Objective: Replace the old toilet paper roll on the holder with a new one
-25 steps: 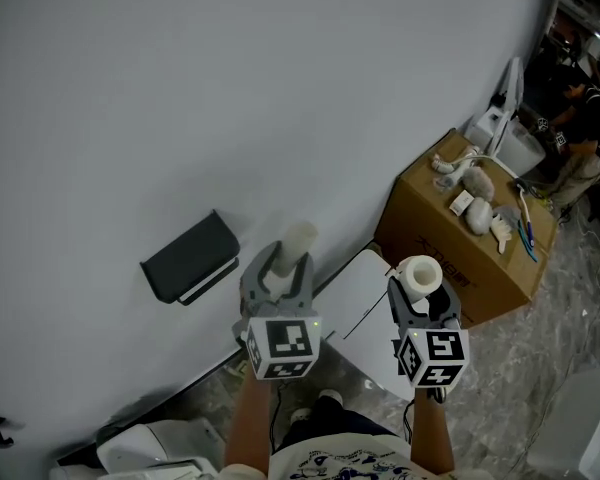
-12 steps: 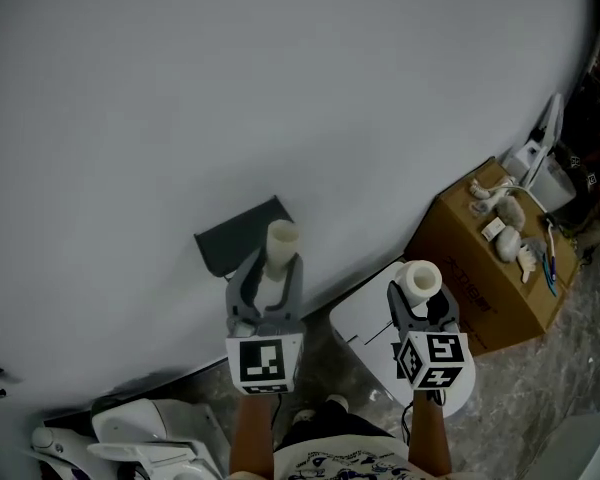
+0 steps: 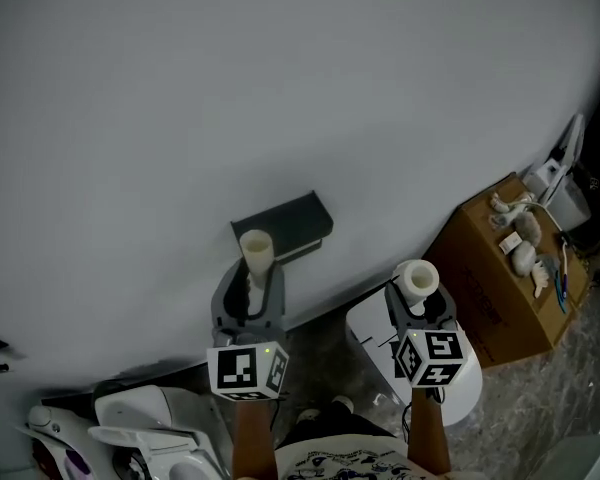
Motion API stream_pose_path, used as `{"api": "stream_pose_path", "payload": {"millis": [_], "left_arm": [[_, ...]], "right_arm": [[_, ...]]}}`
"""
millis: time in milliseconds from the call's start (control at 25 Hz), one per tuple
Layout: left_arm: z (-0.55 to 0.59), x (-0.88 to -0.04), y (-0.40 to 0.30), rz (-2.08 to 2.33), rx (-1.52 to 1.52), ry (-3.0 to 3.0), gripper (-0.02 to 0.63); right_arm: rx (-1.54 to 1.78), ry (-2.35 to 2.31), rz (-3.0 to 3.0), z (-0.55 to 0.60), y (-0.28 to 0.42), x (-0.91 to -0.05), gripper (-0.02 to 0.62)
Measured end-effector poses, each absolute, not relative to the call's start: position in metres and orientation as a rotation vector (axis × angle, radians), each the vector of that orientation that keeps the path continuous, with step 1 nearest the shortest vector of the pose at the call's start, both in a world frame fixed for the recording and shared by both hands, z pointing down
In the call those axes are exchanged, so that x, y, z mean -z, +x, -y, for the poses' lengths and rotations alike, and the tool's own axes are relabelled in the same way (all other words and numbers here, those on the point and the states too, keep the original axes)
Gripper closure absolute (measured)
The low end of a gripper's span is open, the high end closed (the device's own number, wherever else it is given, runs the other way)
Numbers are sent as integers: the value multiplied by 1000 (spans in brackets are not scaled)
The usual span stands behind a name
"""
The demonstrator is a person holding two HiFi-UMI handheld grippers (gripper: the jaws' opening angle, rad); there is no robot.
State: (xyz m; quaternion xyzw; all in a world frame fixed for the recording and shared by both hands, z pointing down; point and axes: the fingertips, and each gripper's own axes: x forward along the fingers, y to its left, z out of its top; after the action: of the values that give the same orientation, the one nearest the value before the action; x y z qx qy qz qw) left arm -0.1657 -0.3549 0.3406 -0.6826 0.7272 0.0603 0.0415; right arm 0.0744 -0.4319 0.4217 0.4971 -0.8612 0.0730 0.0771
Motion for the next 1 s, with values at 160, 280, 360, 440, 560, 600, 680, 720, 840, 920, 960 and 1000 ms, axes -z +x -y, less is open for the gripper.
{"api": "stream_pose_path", "payload": {"millis": [160, 280, 360, 440, 560, 600, 680, 720, 840, 920, 960, 1000], "left_arm": [[347, -339, -180, -2258, -194, -2059, 422], [341, -336, -187, -2267, -203, -2046, 421], [337, -336, -191, -2275, -201, -2036, 422], [334, -337, -196, -2281, -191, -2033, 422], [330, -338, -201, -2285, -172, -2029, 420], [328, -338, -202, -2286, -168, -2028, 420], [324, -338, -207, -2288, -169, -2026, 420], [322, -338, -210, -2291, -173, -2023, 422], [319, -337, -215, -2304, -172, -2004, 422], [318, -337, -216, -2308, -163, -1994, 420], [318, -337, -216, -2310, -161, -1991, 422], [318, -338, -217, -2312, -160, -1989, 420]], "right_arm": [[-207, 1451, 2596, 432, 60, -422, 287], [-166, 1416, 2580, 436, 52, -423, 287], [-118, 1375, 2557, 441, 46, -424, 287], [-44, 1327, 2525, 449, 39, -425, 287], [134, 1266, 2447, 464, 30, -422, 287], [204, 1244, 2411, 470, 27, -422, 287], [346, 1197, 2329, 481, 19, -425, 287], [410, 1175, 2287, 487, 15, -427, 287], [560, 1112, 2168, 504, 7, -437, 287], [658, 1069, 2085, 514, 3, -445, 287], [710, 1047, 2043, 518, 1, -448, 287], [761, 1026, 2004, 522, -1, -450, 287]]}}
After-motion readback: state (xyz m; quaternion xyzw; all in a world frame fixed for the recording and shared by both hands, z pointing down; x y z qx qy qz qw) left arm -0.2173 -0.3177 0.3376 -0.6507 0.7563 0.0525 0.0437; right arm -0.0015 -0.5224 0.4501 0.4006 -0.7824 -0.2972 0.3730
